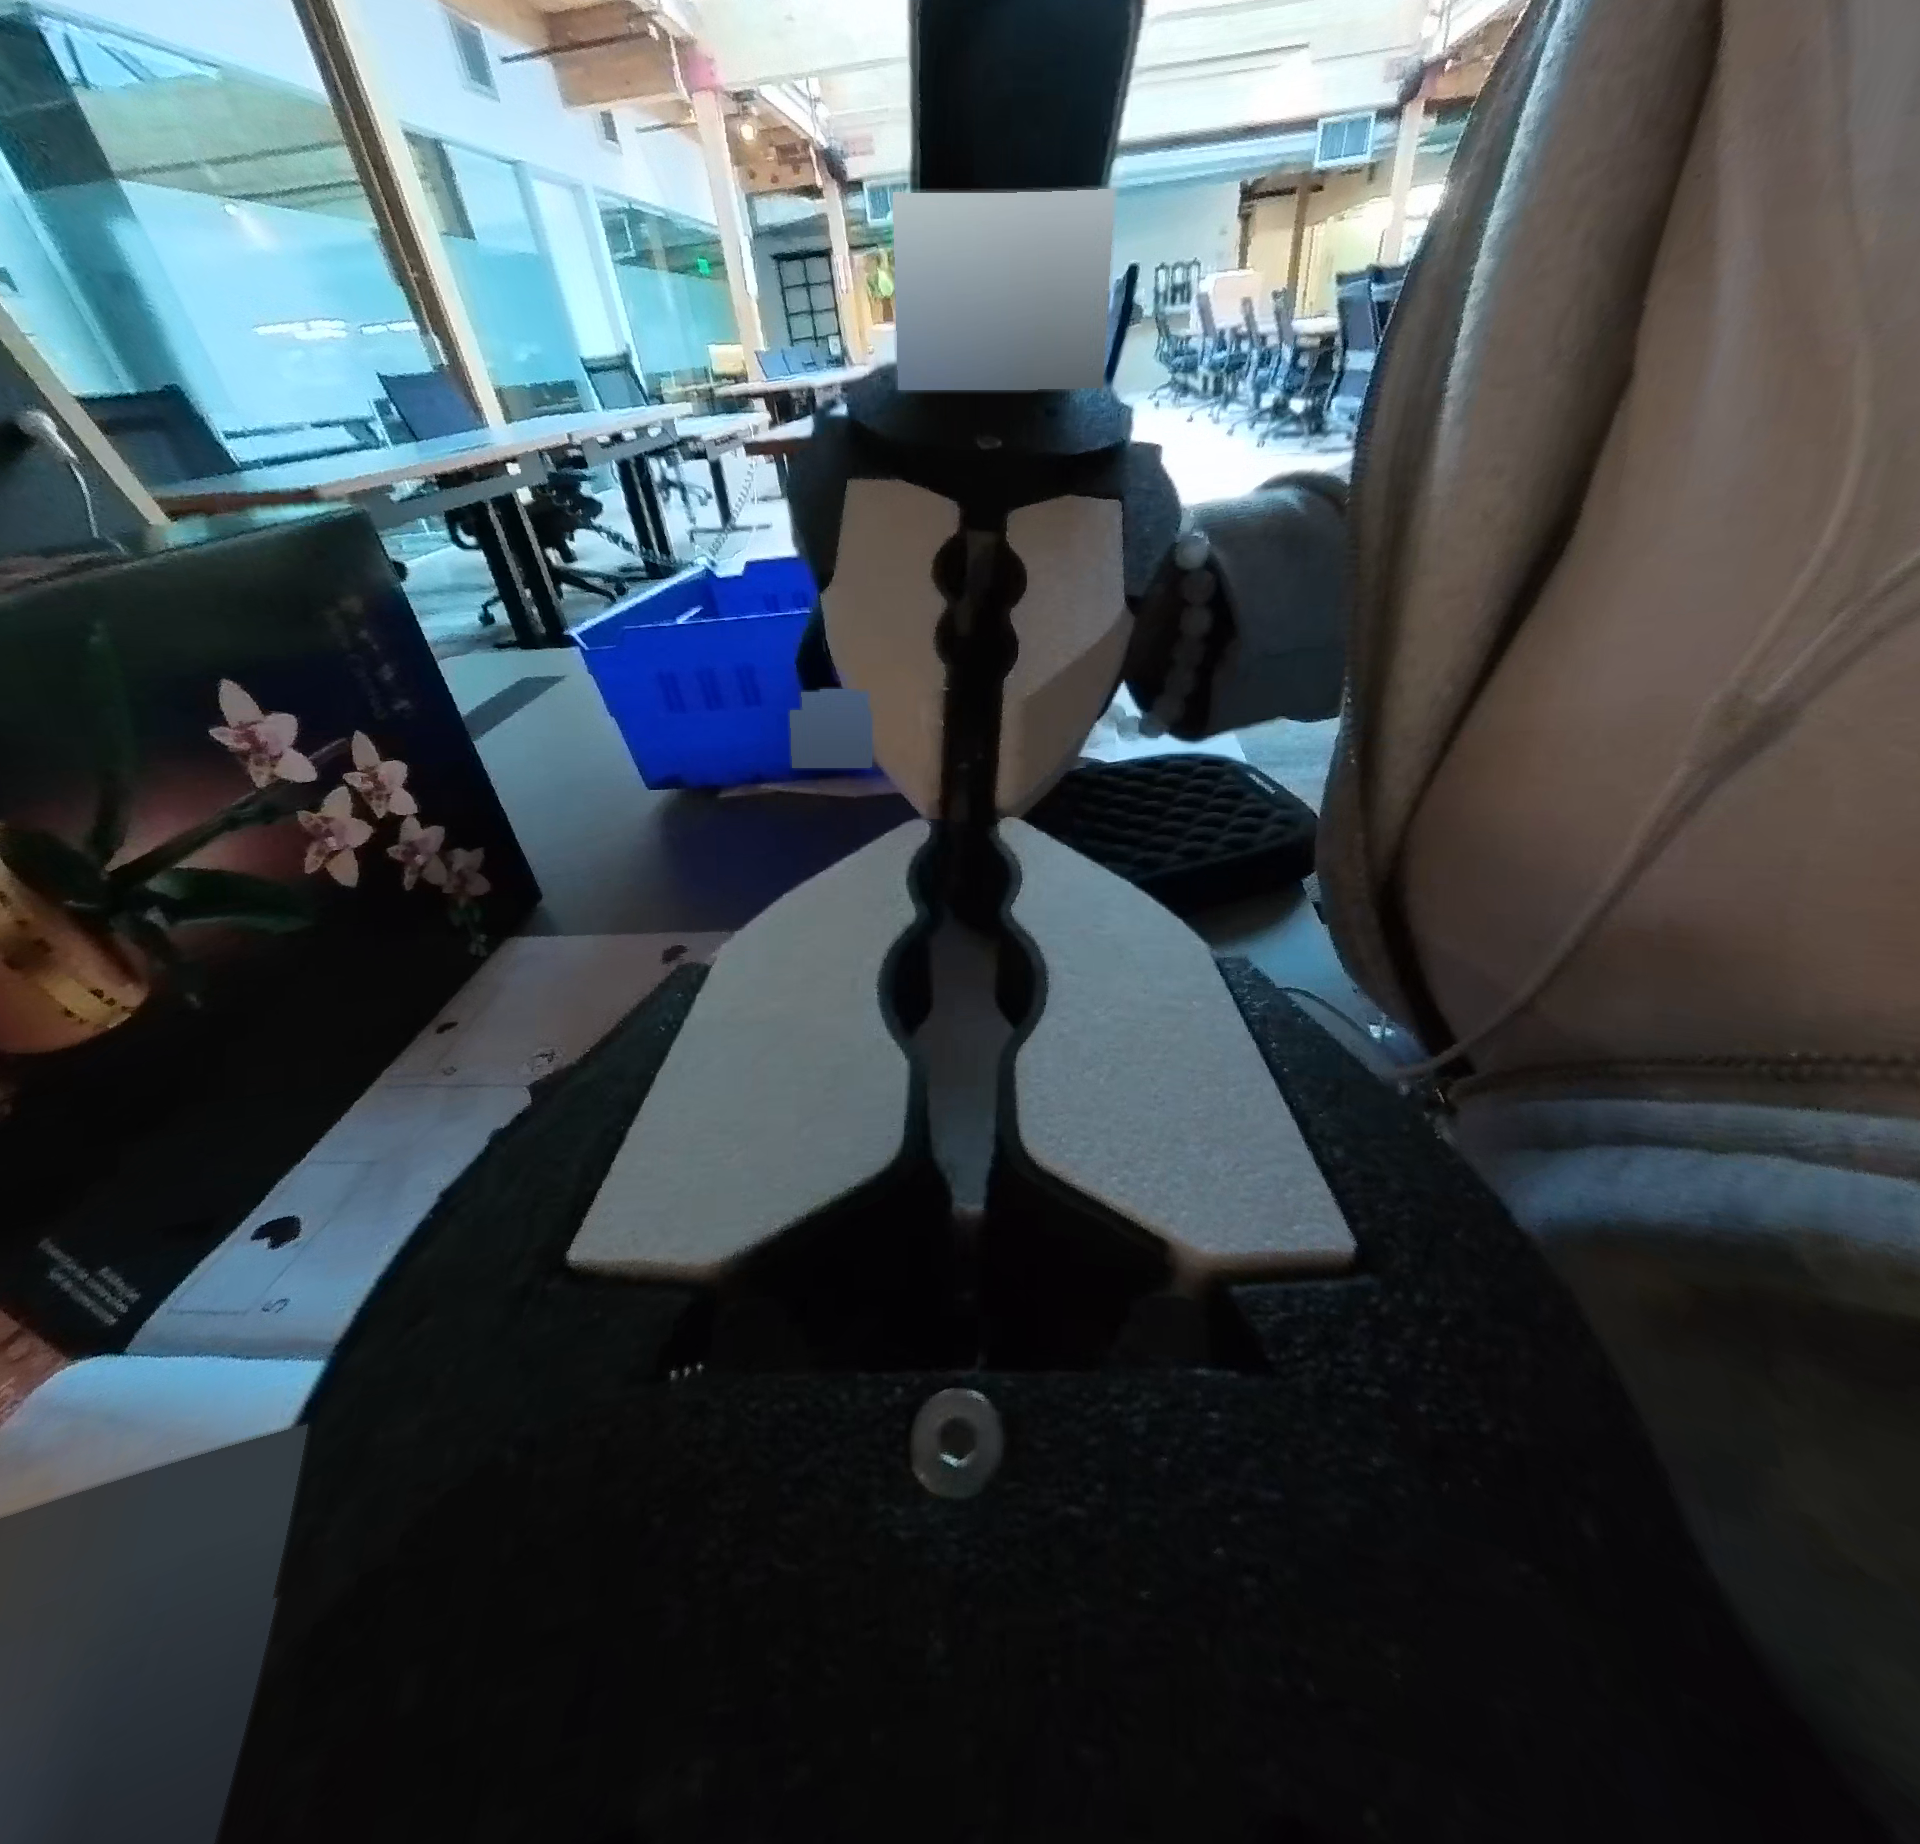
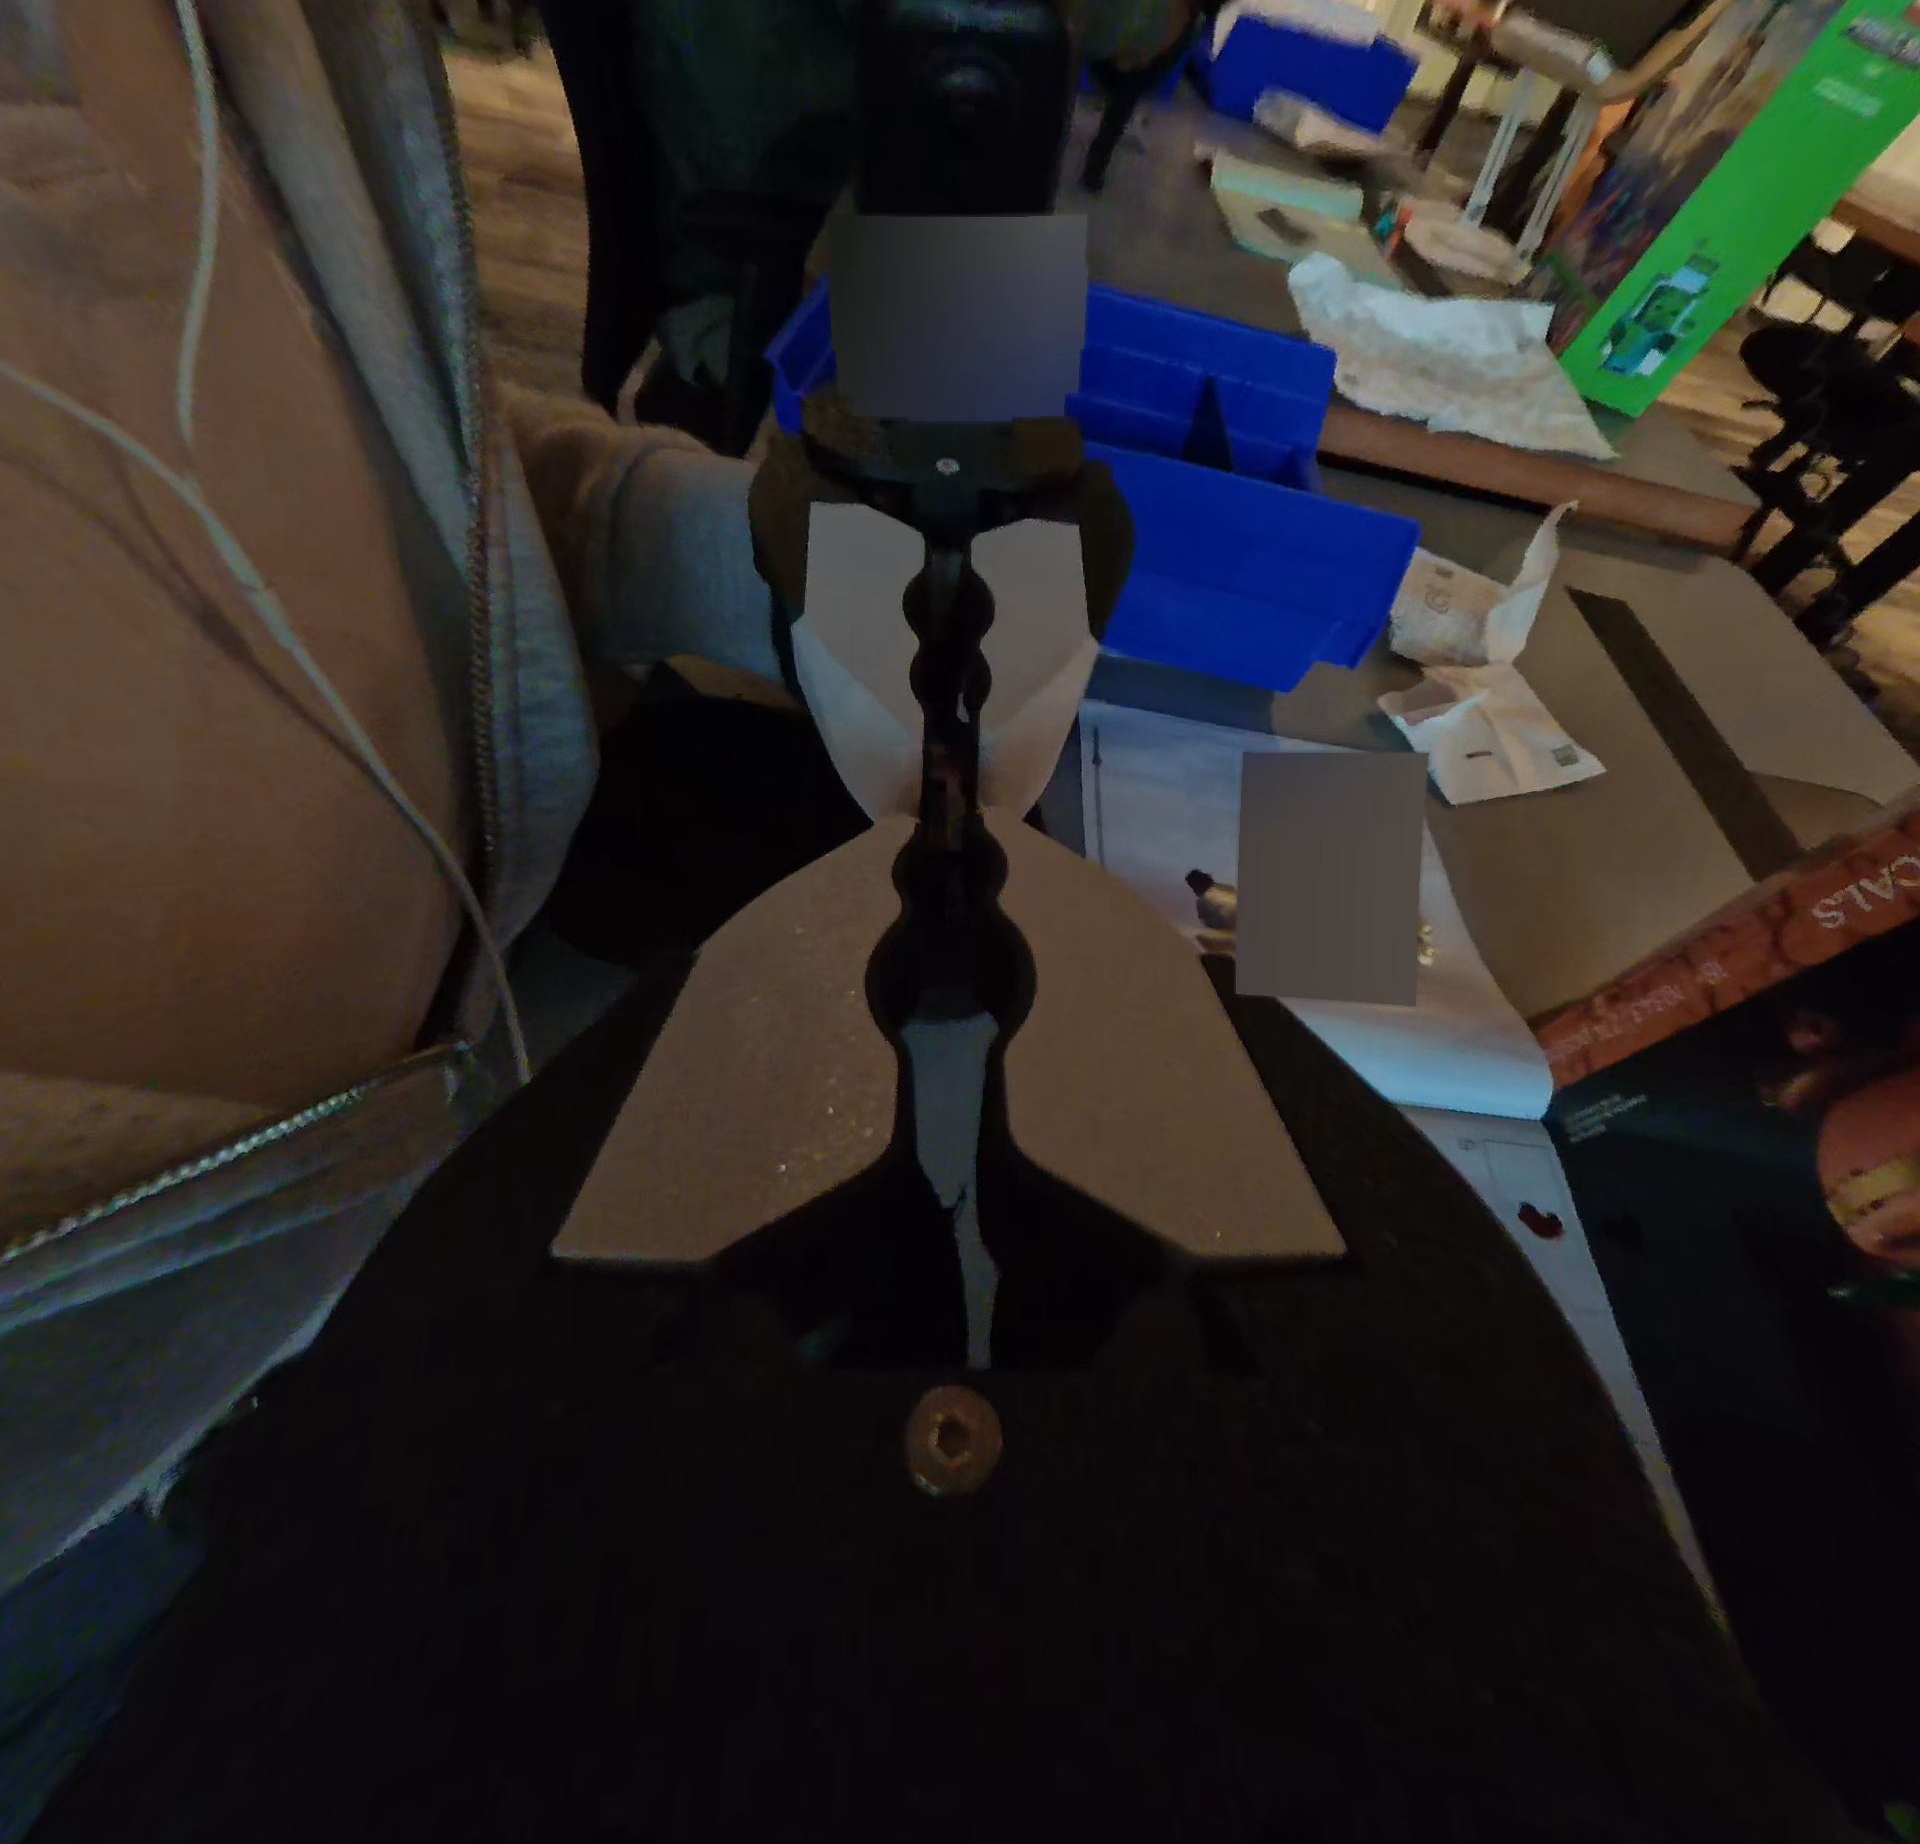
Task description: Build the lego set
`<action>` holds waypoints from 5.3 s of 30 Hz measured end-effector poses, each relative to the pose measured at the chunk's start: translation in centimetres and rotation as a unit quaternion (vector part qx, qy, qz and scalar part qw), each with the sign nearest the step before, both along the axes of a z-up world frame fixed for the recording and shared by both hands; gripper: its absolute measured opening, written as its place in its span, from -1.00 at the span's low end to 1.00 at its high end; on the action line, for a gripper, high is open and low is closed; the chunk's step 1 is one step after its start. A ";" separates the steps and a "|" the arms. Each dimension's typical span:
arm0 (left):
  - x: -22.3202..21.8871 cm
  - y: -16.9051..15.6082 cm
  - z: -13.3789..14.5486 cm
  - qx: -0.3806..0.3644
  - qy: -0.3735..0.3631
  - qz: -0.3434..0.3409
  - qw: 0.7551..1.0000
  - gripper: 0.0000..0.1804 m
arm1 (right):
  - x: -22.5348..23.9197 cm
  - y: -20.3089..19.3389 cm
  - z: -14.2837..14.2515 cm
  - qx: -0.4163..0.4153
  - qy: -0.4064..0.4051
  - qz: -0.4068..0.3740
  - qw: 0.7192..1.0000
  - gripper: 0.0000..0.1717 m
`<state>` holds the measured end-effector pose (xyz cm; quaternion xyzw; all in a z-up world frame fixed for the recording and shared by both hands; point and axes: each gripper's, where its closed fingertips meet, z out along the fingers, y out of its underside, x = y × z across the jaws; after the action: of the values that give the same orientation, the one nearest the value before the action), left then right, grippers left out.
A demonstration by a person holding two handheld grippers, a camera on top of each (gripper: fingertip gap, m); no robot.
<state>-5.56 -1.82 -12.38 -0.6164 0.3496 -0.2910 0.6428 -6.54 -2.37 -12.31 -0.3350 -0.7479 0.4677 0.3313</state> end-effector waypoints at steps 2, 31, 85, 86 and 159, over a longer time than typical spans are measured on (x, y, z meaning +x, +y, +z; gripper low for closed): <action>0.1 0.0 -0.3 -0.003 0.003 -0.001 1.000 -0.93 | 0.1 0.0 -0.2 0.019 -0.005 0.000 1.000 -0.96; 0.5 0.1 0.1 0.001 -0.024 -0.017 1.000 -0.94 | 0.9 0.3 0.3 -0.046 -0.017 0.019 0.999 -0.96; -0.4 1.5 -1.4 -0.083 -0.068 0.013 0.994 -0.64 | 0.7 2.6 -0.9 -0.426 -0.143 -0.038 0.893 -0.96; -0.4 1.5 -1.2 -0.097 -0.093 0.007 0.991 -0.64 | 0.7 2.5 -1.1 -0.440 -0.153 -0.033 0.884 -0.96; -2.4 1.4 -2.3 0.100 0.062 0.113 0.987 -0.79 | -3.0 0.3 -2.7 -0.564 -0.253 0.008 0.786 -0.96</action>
<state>-7.96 -0.41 -14.63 -0.6012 0.3443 -0.1418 0.7070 -9.59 -2.12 -14.97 -0.5624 -0.4107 0.7073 -0.1217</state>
